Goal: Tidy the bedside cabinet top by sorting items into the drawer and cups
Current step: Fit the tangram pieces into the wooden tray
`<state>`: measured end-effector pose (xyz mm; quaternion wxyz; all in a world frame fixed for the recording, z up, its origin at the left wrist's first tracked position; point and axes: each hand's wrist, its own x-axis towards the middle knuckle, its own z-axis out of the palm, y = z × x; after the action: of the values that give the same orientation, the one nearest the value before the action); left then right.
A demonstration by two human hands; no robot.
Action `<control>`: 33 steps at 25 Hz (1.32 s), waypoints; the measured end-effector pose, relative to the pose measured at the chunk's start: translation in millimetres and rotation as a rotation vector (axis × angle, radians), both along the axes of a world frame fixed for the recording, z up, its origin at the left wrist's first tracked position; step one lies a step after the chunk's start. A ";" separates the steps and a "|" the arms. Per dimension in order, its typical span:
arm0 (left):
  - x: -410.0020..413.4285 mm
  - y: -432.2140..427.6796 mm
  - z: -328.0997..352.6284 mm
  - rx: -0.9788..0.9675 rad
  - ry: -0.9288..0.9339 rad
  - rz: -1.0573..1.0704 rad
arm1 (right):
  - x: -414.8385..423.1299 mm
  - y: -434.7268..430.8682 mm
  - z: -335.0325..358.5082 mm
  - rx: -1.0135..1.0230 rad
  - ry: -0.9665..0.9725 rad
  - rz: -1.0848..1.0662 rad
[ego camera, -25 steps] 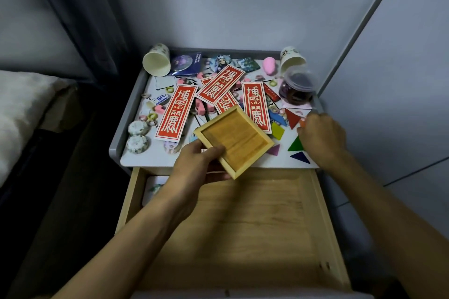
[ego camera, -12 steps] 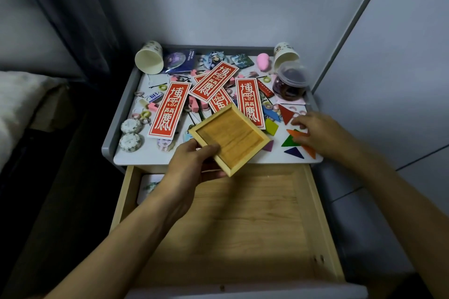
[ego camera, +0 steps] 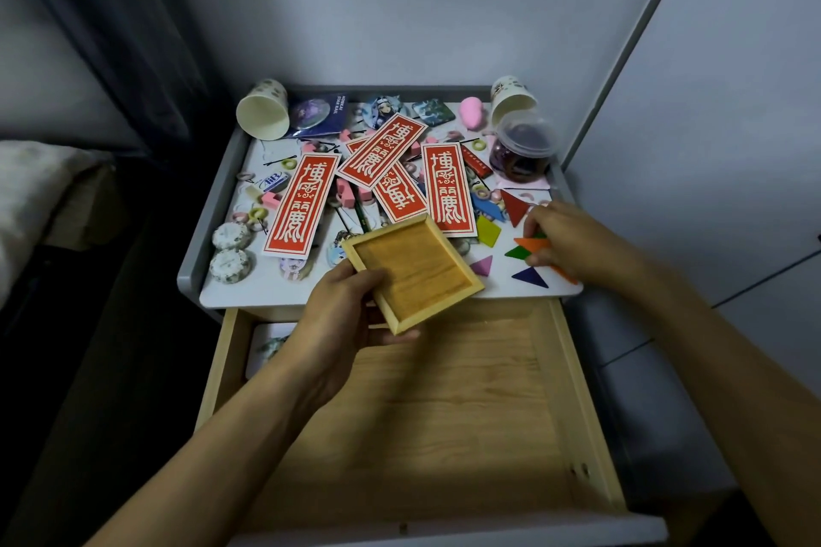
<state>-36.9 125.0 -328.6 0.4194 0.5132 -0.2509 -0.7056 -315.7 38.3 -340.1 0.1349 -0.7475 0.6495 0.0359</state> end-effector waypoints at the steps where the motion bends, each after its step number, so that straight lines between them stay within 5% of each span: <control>1: 0.2 0.0 0.0 -0.001 0.009 0.000 | 0.6 0.1 -0.4 0.001 -0.006 -0.013; 10: 2.9 0.4 -0.6 0.002 0.045 -0.039 | 16.4 3.5 16.5 -0.111 -0.022 -0.133; 13: 4.0 -0.5 0.3 0.010 0.058 -0.038 | 37.6 20.6 41.5 -0.324 -0.312 -0.096; 16: 4.3 -0.8 2.9 -0.005 0.073 -0.069 | 75.3 48.7 63.8 -0.126 -0.660 0.083; 19: 3.5 3.0 5.0 0.006 0.096 -0.142 | 101.9 61.4 52.7 0.015 -0.608 0.235; 30: 8.7 5.4 7.9 -0.025 0.120 -0.135 | 113.1 58.4 41.6 0.011 -0.759 0.166; 33: 9.9 3.2 7.3 -0.038 0.110 -0.099 | 109.9 59.4 47.6 0.025 -0.945 0.053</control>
<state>-27.0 128.2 -321.3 0.4068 0.4528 -0.2658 -0.7476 -205.9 97.7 -292.5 0.4237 -0.6965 0.4971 -0.2970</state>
